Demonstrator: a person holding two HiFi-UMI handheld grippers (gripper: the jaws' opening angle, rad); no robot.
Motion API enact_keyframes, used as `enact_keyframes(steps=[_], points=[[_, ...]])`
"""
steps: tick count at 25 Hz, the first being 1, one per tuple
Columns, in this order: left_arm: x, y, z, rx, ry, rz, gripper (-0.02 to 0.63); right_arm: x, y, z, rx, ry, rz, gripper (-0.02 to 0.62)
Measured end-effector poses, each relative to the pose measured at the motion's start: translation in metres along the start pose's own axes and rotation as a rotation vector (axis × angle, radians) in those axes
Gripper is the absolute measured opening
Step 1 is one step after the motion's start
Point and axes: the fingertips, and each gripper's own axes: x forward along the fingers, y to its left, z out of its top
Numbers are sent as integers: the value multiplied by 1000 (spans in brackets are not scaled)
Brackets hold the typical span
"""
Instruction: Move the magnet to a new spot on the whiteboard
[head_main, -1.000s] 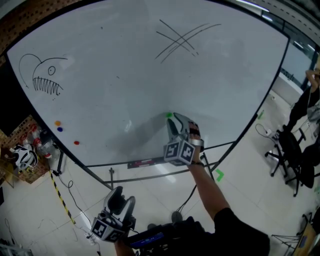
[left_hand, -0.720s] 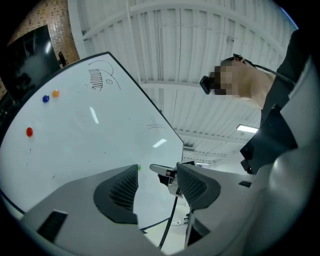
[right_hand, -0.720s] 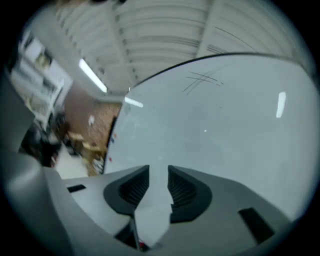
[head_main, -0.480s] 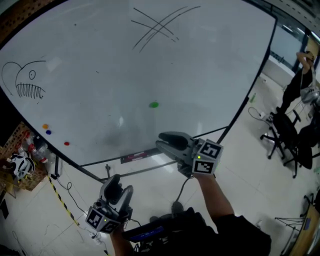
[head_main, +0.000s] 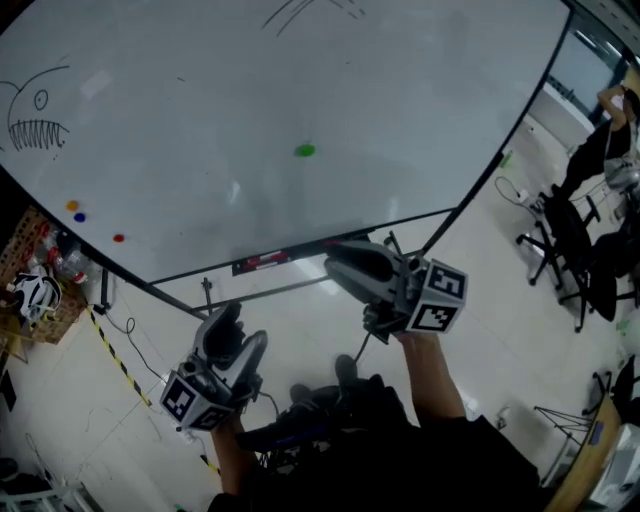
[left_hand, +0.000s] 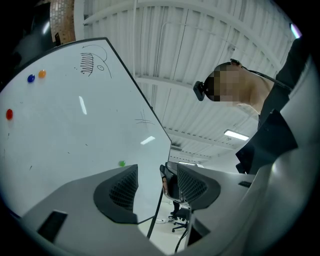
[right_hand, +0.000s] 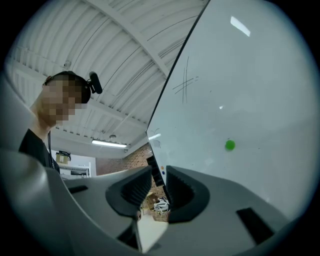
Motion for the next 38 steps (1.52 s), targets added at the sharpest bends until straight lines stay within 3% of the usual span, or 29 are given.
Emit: enact_keyframes(steps=[6, 19, 29, 38], points=[[-4, -6, 2, -12, -7, -29, 239, 0, 19, -17, 4, 9, -12, 100], [-22, -48, -26, -106, 42, -156, 239, -35, 77, -50, -16, 5, -139, 67], [-16, -76, -21, -39, 18, -102, 239, -41, 96, -46, -21, 16, -31, 54], [33, -143, -63, -68, 58, -111, 239, -130, 95, -35, 42, -29, -34, 33]])
